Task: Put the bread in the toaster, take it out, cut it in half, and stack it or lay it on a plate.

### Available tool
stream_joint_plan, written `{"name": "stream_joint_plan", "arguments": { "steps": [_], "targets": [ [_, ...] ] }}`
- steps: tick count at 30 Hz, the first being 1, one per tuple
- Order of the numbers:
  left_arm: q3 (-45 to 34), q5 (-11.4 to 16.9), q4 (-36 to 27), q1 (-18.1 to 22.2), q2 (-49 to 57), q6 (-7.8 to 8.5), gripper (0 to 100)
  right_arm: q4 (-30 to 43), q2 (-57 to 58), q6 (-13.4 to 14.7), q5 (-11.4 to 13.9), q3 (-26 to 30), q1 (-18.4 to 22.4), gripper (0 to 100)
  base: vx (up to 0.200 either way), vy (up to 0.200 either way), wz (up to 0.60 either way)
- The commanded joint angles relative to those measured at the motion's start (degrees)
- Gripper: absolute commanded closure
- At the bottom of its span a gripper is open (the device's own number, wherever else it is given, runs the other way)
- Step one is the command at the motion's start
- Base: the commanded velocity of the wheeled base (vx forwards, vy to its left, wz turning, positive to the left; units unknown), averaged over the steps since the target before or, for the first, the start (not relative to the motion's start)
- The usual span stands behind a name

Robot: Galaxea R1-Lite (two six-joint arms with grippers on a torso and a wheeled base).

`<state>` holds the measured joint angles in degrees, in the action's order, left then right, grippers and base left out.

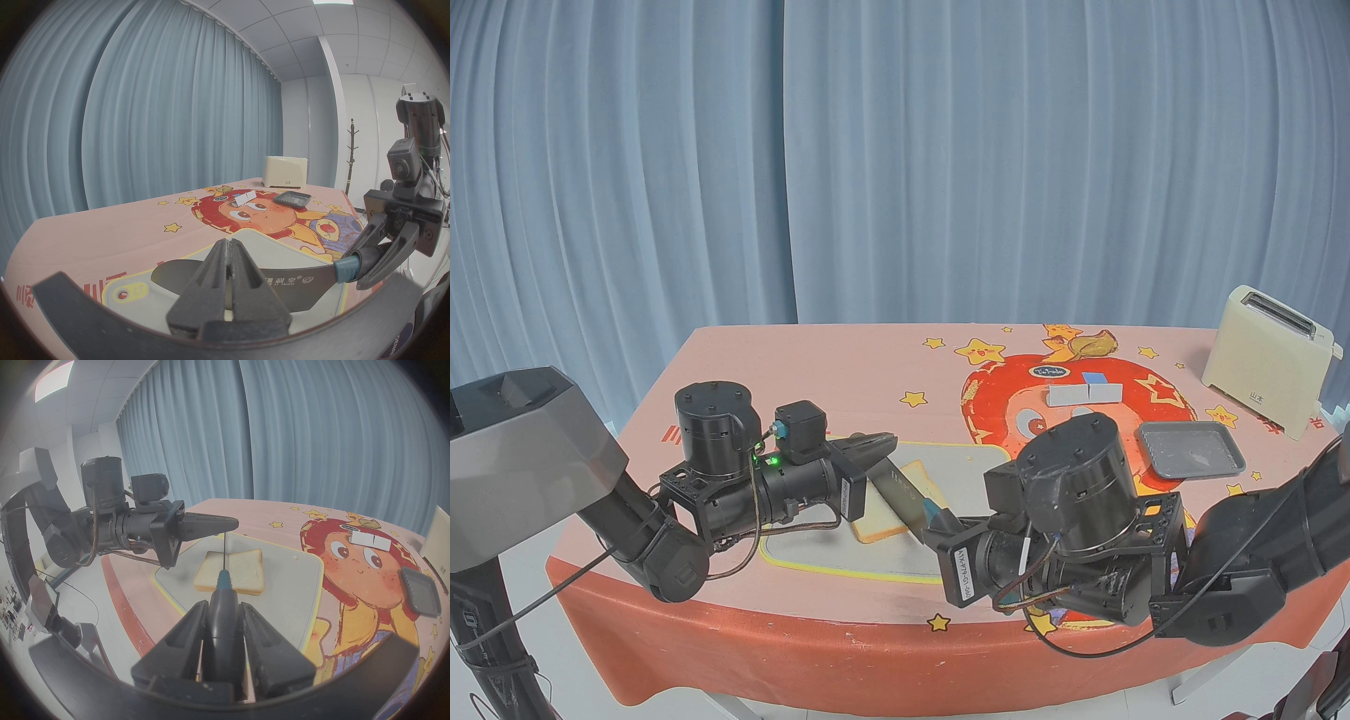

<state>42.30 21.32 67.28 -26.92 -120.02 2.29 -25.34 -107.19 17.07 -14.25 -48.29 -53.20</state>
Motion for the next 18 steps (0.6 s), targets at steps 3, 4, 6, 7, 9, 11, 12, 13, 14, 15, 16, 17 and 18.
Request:
{"name": "stream_joint_plan", "arguments": {
  "steps": [3, 4, 6, 7, 9, 11, 12, 13, 14, 15, 16, 17, 18],
  "targets": [
    [-0.6, -0.1, -0.1, 0.1, -0.3, -0.01, 100, -0.1, -0.1, 0.0, 0.0, -0.1, -0.1, 100, 0.0, 0.0, 0.0],
    [-0.8, -0.1, -0.1, 0.1, -0.3, -0.01, 100, -0.1, 0.0, 0.0, 0.0, -0.1, -0.1, 100, 0.0, 0.0, 0.0],
    [-0.8, -0.1, -0.1, 0.1, -0.3, -0.01, 100, -0.1, -0.1, 0.0, 0.0, -0.1, -0.1, 100, 0.0, 0.0, 0.0],
    [-0.9, -0.1, -0.1, 0.1, -0.3, 0.17, 100, 0.0, -0.1, 0.0, 0.0, -0.1, 0.0, 100, 0.0, 0.0, 0.0],
    [-1.0, 0.0, -0.1, 0.1, -0.3, 0.17, 100, 0.0, -0.2, 0.0, 0.0, -0.1, -0.1, 100, 0.0, 0.0, 0.0],
    [-1.0, 0.0, -0.1, 0.1, -0.3, -0.01, 100, 0.0, -0.2, 0.0, 0.0, 0.0, -0.1, 100, 0.0, 0.0, 0.0],
    [-1.0, 0.0, -0.1, 0.1, -0.3, -0.01, 100, 0.0, -0.2, 0.0, 0.0, 0.0, -0.1, 100, 0.0, 0.0, 0.0],
    [-1.0, 0.0, -0.1, 0.1, -0.3, -0.01, 100, 0.0, -0.2, 0.0, 0.0, 0.0, -0.1, 100, 0.0, 0.0, 0.0],
    [-1.0, 0.0, -0.1, 0.0, -0.3, 0.17, 100, 0.0, -0.2, -0.1, 0.0, 0.0, -0.1, 100, 0.0, 0.0, 0.0],
    [-1.1, -0.1, 0.0, 0.0, -0.3, 0.17, 100, 0.1, -0.2, -0.1, 0.0, 0.1, -0.1, 100, 0.0, 0.0, 0.0],
    [-1.2, -0.1, 0.0, -0.2, -0.3, 0.17, 100, 0.3, -0.2, -0.1, 0.0, 0.2, -0.1, 100, 0.0, 0.0, 0.0],
    [-1.5, -0.1, 0.0, -0.2, -0.3, -0.01, 100, 0.6, -0.2, -0.1, 0.0, 0.3, -0.1, 100, 0.0, 0.0, 0.0],
    [-1.7, -0.1, 0.0, -0.2, -0.3, -0.01, 100, 0.6, -0.2, -0.1, 0.0, 0.3, -0.1, 100, 0.0, 0.0, 0.0]
  ]
}}
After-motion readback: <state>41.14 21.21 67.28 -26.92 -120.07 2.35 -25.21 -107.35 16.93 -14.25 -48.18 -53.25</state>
